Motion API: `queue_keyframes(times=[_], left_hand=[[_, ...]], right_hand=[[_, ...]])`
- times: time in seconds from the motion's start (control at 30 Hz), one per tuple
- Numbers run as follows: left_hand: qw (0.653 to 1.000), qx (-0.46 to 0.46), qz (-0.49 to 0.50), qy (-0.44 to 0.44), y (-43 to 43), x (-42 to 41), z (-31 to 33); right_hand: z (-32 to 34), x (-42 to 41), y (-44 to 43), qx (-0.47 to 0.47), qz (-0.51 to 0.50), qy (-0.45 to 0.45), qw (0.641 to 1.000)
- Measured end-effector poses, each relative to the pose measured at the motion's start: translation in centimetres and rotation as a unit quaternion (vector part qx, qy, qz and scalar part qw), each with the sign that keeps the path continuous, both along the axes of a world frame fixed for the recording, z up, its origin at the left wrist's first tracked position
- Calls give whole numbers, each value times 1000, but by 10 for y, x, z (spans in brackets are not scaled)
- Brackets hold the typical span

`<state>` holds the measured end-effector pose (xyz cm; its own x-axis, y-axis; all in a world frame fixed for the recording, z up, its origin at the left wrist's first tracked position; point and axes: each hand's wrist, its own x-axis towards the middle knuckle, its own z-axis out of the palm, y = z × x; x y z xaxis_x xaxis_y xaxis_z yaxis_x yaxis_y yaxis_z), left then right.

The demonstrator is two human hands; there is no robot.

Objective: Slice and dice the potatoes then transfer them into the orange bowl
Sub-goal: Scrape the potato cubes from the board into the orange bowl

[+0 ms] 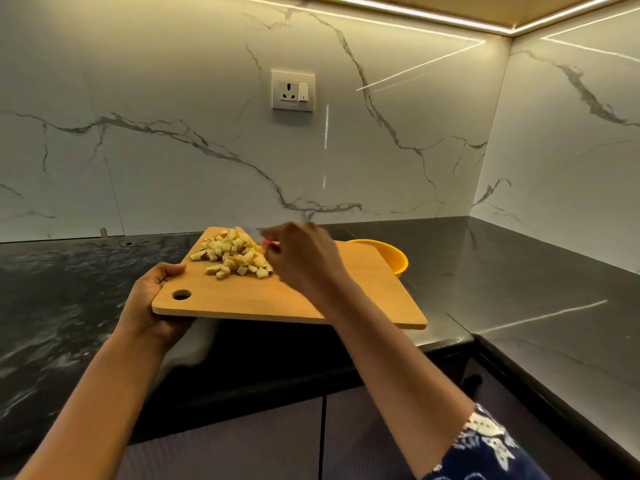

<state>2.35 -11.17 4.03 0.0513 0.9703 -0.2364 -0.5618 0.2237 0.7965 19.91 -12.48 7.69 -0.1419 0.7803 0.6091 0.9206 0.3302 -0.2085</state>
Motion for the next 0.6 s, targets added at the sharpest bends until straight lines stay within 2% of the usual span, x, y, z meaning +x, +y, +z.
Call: queue_keyframes(times=[0.2,0.6], left_hand=[[999,20,-11,-22,0,-1,3],[1000,8,-5,-28,11,-4,-5]], right_hand=[[3,-29,9,-24,-22,-55,998],[-16,44,-2,-89,-110,-6,990]])
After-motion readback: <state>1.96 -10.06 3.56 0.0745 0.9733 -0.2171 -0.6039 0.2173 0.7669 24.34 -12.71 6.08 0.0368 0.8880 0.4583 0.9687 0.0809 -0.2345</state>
